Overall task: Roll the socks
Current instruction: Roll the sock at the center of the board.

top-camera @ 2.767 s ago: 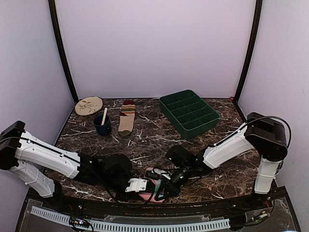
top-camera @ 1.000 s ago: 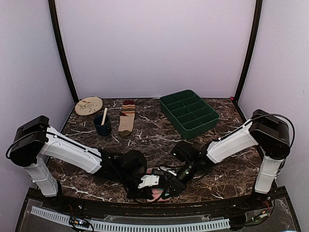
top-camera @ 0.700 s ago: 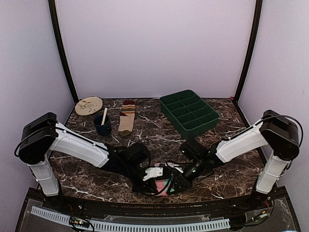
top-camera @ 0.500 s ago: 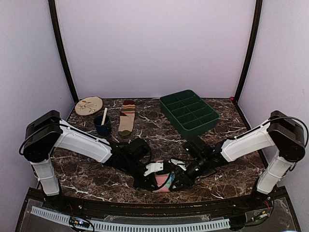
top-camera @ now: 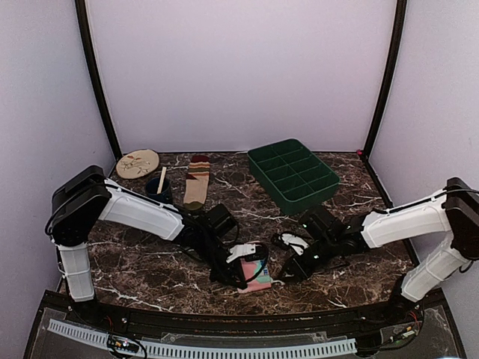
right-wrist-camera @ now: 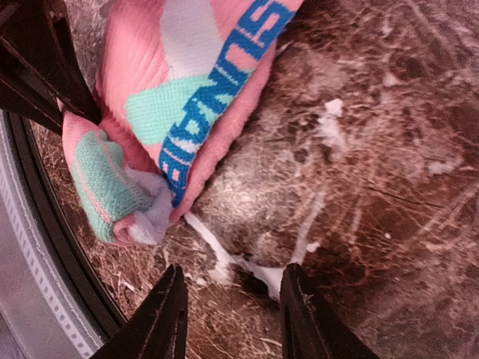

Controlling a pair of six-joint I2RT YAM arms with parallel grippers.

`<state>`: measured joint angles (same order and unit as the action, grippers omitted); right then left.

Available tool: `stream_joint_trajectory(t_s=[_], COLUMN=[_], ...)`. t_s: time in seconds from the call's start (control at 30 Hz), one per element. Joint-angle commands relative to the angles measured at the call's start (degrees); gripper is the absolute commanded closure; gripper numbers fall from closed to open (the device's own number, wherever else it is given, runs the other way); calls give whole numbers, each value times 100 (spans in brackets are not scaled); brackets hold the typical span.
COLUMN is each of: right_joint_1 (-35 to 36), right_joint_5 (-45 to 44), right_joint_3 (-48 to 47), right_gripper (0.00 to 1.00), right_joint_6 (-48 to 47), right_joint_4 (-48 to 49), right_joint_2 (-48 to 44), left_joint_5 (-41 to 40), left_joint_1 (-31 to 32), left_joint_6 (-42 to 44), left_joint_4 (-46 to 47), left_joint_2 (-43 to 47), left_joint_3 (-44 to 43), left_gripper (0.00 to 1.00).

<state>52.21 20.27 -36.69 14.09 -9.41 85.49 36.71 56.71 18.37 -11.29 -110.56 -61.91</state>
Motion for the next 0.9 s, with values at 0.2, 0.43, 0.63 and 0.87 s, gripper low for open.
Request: stream_joint_trajectory(t_s=[0.2, 0.43, 0.63, 0.87], right_joint_1=[91, 788, 1472, 2063], right_joint_5=[-1563, -2264, -2716, -3207], right_joint_3=[71, -130, -462, -1001], right_gripper=[60, 60, 60, 58], right_joint_6=[-150, -758, -1241, -1860], right_joint_4=[-342, -473, -528, -607], right_joint_2=[-1135, -1028, -671, 75], left_joint_5=[770, 1399, 1659, 1804], left_joint_1=[-434, -832, -1016, -1031], left_joint_6=[195, 221, 184, 202], left_joint_4=[-1254, -1816, -1939, -1958], left_joint_2=[-577, -917, -1051, -1146], left_joint_3=[-362, -816, -949, -983], left_gripper=[100, 100, 100, 100])
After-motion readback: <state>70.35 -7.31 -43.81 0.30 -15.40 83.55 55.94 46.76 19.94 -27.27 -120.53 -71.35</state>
